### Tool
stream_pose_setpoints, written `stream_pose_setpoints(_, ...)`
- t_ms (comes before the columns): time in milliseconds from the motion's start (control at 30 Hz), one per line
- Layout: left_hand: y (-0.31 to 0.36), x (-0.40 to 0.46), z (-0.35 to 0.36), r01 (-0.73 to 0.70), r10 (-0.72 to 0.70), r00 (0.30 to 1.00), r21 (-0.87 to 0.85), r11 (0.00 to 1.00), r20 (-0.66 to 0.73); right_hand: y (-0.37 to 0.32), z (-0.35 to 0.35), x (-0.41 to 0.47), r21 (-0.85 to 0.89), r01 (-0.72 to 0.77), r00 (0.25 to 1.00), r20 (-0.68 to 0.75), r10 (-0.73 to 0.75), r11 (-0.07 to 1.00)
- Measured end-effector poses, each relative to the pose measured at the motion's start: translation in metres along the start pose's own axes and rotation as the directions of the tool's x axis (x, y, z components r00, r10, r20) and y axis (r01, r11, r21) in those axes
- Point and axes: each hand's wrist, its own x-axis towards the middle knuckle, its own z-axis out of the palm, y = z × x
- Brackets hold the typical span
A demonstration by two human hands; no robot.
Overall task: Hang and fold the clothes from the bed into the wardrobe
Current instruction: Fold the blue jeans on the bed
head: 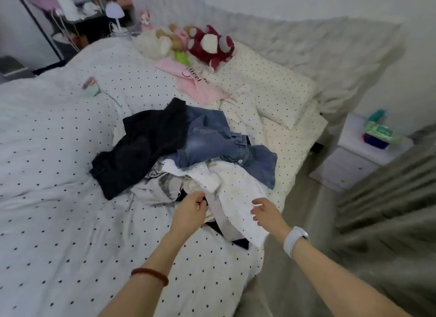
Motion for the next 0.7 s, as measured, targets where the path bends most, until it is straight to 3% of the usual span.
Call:
stream_pose_setpoints(167,0.021,0.111,0.014,0.084,-0.065,0.992,0.178,0.981,-0.106,-0.052,-0.026,0.135,-0.107,0.138,0.990,0.037,-0.135,0.985)
stream_pose_setpoints(267,0.031,0.169,0.032,0.083,-0.034,0.992,0.426,0.901,-0.120,-0.066,-0.030,0.208,-0.205,0.230,0.973,0.080,-0.218,0.951)
stream_pose_setpoints(367,0.026,0.224,0.050,0.067,-0.055,0.998,0.658,0.750,-0.038,-0.073,-0.030,0.256,-0.329,0.298,0.945,0.235,-0.228,0.896)
stream_pose_setpoints(467,0.008,0.262,0.062,0.078,-0.127,0.992,0.765,0.639,0.005,-0.065,-0.023,0.287,-0.531,0.416,0.880,0.441,-0.178,0.739)
stream_pose_setpoints(567,0.000,0.274,0.064,0.053,-0.027,0.998,0.692,0.720,-0.048,-0.052,-0.015,0.297,-0.599,0.460,0.862,0.479,-0.168,0.655)
stream_pose_setpoints(700,0.016,0.270,0.045,0.044,0.031,0.993,0.616,0.786,-0.111,-0.064,-0.015,0.288,-0.430,0.470,0.878,0.323,-0.354,0.771)
